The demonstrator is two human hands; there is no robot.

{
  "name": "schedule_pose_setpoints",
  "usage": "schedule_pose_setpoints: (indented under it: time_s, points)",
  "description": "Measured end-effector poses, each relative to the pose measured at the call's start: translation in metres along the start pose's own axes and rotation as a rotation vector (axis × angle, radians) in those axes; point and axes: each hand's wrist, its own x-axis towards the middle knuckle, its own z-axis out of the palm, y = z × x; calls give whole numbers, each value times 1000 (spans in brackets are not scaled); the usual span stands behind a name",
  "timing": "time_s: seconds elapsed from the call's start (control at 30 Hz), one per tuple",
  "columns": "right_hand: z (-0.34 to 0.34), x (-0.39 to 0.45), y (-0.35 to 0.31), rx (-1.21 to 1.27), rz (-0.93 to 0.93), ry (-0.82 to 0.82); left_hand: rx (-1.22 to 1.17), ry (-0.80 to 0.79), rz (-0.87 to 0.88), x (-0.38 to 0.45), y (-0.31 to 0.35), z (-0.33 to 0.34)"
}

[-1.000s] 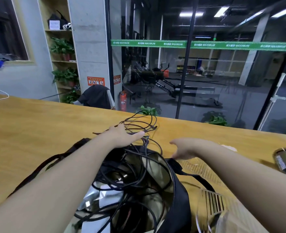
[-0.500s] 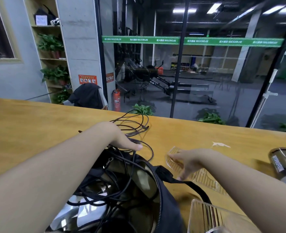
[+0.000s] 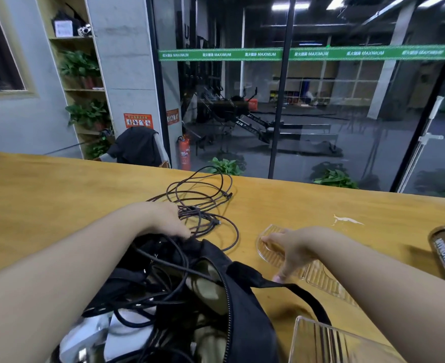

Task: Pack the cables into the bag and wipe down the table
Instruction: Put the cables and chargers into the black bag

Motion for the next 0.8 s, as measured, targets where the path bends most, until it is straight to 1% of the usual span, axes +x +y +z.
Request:
schedule_pose_setpoints:
  time_s: [0.1, 0.13, 0.23, 0.4, 0.53, 0.67, 0.8]
  points:
    - [0, 0, 1, 1, 3, -3, -262, 288, 60, -1, -6, -5]
    - [0, 0, 1, -4, 6, -3, -306, 389, 82, -4, -9, -9]
    - [0, 0, 0, -15, 12, -2, -236, 634, 183, -12, -22, -23]
    - [1, 0, -1, 6, 15, 8, -141, 889, 253, -32, -30, -42]
    - [2, -3, -1, 19, 7, 21, -244, 998, 295, -51, -30, -50]
    - [6, -7, 0, 15, -29, 54, -239, 1091, 368, -73, -31, -52]
    - [9, -9, 1, 33, -49, 67, -287, 1117, 429, -102, -38, -48]
